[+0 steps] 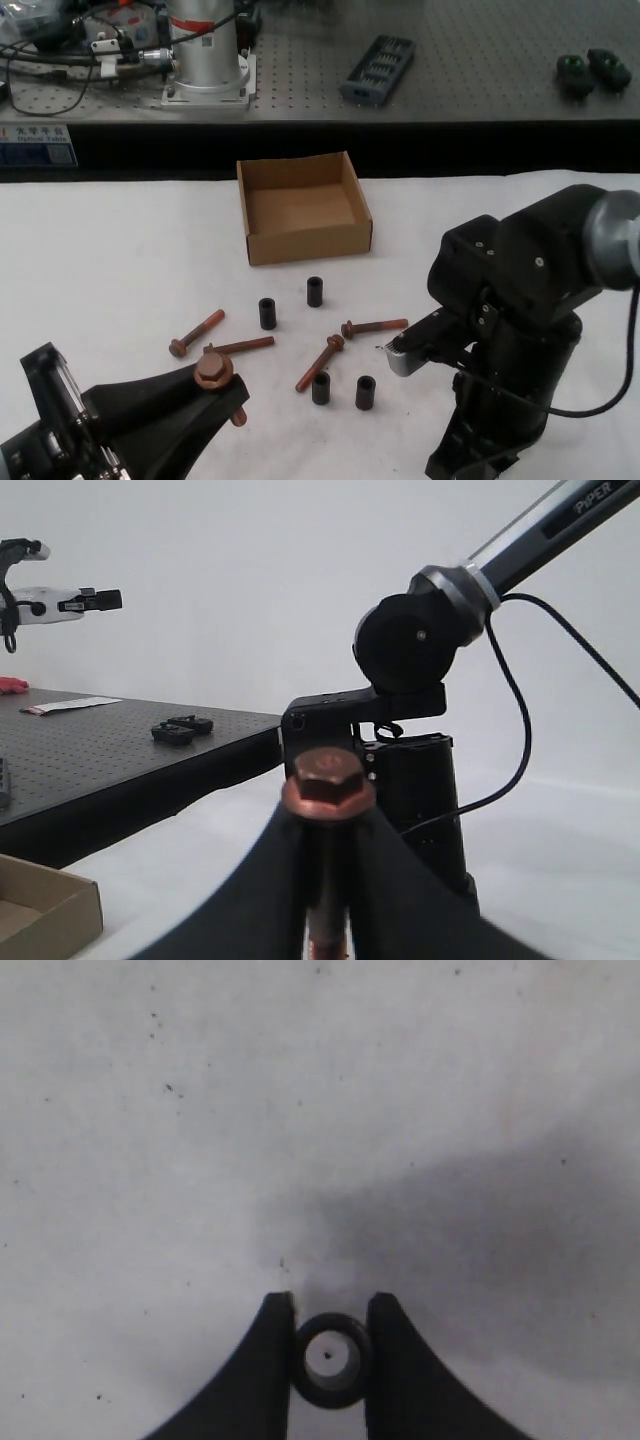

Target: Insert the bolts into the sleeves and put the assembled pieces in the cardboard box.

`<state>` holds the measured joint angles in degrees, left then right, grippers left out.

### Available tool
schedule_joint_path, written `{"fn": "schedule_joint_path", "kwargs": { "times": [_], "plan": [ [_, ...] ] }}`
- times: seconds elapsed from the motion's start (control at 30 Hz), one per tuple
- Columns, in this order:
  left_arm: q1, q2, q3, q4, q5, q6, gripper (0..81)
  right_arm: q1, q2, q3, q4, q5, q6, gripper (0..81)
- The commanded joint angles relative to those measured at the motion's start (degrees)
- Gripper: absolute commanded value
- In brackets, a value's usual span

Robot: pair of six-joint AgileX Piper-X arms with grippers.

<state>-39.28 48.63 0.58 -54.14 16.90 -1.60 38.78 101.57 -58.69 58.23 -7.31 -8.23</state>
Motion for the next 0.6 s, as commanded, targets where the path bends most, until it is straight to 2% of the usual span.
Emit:
{"fn": "schedule_joint_path", "kwargs": {
  "times": [0.0, 0.13, 0.2, 0.37, 0.57],
  "plan": [
    [-0.14, -0.68, -0.58, -0.37, -0.18, 0.29, 0.6, -0.29, 0.18, -1.03, 0.39, -0.39, -0.88, 5.5],
    [-0.14, -0.68, -0.58, -0.37, -0.18, 0.29, 0.6, -0.29, 0.37, -1.09, -0.33, -0.39, -1.90, 4.7],
    [-0.14, -0.68, -0.58, -0.37, -0.18, 0.29, 0.6, -0.29, 0.37, -1.09, -0.69, -0.39, -1.86, 0.3],
    [-0.14, -0.68, -0.58, -0.37, -0.18, 0.29, 0.6, -0.29, 0.37, -1.09, -2.15, -0.39, -1.69, 23.4],
    [-0.14, -0.68, -0.58, -0.37, -0.18, 0.29, 0.6, -0.05, 0.37, -1.09, -6.95, -0.39, -1.58, 24.1]
  ]
}}
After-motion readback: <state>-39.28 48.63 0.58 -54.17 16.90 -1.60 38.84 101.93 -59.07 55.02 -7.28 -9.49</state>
